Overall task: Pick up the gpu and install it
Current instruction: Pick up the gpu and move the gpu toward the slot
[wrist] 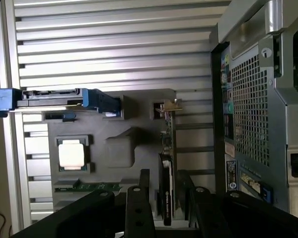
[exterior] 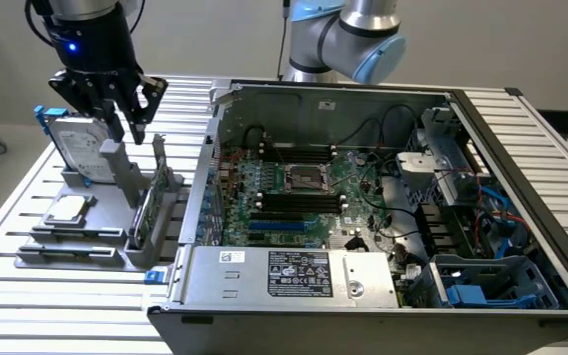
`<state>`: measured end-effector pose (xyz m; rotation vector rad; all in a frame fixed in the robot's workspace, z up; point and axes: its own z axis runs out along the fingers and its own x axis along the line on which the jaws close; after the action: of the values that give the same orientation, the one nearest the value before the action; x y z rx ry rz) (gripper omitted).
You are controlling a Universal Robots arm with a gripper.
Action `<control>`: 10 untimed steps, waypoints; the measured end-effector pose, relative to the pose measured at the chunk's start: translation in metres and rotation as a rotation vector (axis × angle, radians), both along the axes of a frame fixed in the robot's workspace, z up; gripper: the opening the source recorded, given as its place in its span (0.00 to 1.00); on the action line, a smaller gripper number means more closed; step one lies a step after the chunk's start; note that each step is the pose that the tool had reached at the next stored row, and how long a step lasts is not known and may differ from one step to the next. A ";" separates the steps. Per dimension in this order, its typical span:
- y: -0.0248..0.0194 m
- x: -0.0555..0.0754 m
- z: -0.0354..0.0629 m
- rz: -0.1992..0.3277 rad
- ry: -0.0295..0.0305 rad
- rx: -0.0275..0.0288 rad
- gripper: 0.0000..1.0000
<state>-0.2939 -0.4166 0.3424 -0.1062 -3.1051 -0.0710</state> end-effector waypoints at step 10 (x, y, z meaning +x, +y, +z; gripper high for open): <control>-0.0063 0.000 -0.0182 0.000 0.0001 0.0000 0.36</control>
<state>-0.2940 -0.4230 0.3242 -0.1060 -3.1051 -0.0710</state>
